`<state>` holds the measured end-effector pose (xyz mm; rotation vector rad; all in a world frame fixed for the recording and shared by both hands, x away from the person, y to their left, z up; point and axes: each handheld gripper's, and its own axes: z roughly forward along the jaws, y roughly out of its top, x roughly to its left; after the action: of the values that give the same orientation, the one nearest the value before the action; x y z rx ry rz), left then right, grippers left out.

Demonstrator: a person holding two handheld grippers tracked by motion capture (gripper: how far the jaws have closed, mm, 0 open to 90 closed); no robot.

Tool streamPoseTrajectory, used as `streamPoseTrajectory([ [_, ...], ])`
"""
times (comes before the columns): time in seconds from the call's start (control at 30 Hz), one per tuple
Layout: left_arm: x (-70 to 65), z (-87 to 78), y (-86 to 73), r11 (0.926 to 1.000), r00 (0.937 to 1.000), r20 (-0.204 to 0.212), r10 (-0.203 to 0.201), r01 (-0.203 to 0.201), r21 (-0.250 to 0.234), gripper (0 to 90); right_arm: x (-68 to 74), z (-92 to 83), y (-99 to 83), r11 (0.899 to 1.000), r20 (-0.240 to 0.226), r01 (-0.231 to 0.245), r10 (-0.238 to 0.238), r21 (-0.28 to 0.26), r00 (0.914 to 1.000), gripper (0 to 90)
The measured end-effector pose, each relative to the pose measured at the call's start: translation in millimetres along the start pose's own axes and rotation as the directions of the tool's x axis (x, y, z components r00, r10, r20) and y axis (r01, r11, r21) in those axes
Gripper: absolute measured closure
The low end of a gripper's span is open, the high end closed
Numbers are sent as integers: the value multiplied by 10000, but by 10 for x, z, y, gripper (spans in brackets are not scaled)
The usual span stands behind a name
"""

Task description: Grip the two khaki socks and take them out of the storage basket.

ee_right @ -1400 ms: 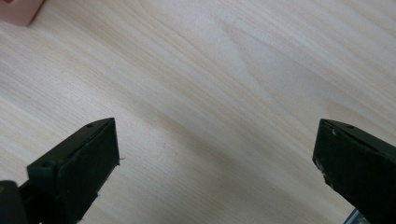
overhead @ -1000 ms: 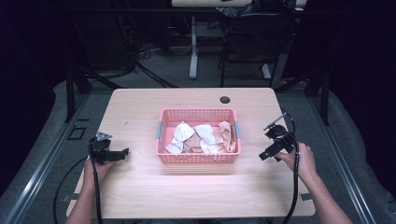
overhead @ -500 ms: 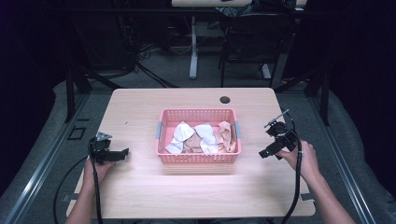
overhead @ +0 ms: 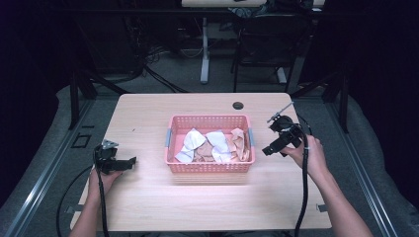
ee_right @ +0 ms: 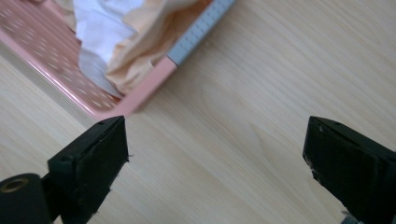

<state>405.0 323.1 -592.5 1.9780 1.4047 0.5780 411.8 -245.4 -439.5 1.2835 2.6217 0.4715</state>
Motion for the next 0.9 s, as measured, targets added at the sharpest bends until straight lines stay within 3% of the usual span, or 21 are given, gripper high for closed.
streamPoseTrajectory([
  [0.3,-1,0,1,10000,10000,-6,-9,9,4,10,158,40,363,9996,-354,277,-280,-89,9990,76],
  [0.33,-1,0,1,10000,10000,-7,-7,7,4,11,188,58,447,9998,-460,152,-159,-149,9988,165],
  [0.43,0,0,1,10000,10000,-9,-15,15,18,10,231,89,518,9999,-402,89,-92,-86,9992,218],
  [0.47,0,0,2,10000,10000,-10,-15,15,23,11,262,110,579,10000,-692,35,-38,-46,9976,269],
  [0.63,0,1,3,10000,10000,-12,-14,14,25,11,348,223,715,9993,-616,79,-55,378,9981,342],
  [0.77,2,2,3,10000,10000,6,-9,9,16,10,380,314,774,9984,-828,5,42,563,9966,430],
  [0.8,3,2,4,10000,10000,18,4,-4,18,11,397,347,777,9987,-949,-197,241,464,9952,457],
  [0.87,3,2,3,10000,10000,19,2,-2,17,11,405,365,792,9977,-881,-175,233,654,9958,478],
  [0.9,2,2,3,10000,10000,13,-3,3,16,10,440,416,810,9958,-552,-256,305,874,9980,499],
])
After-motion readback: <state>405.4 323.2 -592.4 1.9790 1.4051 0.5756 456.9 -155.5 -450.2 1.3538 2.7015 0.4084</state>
